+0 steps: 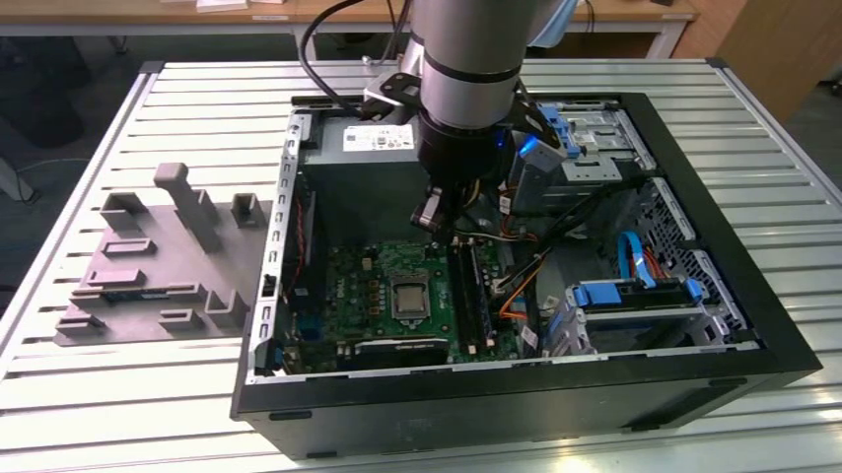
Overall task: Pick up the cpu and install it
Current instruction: 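Install the first cpu locking lever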
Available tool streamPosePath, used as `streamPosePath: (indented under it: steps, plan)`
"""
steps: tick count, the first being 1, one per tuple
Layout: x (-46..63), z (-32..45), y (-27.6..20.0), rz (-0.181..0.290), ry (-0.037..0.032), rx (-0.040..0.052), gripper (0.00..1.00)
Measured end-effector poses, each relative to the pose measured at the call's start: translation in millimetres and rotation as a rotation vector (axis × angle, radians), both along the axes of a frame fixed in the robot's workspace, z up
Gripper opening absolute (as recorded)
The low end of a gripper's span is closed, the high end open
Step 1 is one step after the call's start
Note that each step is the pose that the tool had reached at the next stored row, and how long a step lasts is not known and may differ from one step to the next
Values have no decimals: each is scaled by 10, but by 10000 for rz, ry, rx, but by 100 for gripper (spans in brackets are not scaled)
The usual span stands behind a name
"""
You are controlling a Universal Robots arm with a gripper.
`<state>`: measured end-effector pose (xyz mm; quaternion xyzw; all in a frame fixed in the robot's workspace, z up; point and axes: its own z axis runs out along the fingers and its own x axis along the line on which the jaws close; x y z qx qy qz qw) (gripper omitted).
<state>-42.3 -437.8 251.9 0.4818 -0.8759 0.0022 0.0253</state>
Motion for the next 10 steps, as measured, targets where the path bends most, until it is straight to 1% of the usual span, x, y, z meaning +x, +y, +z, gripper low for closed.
streamPosePath:
  steps: [7, 10]
  plan:
    - [7, 0, 1, 2, -1, 0, 11]
    - [28, 0, 15, 1, 0, -1, 11]
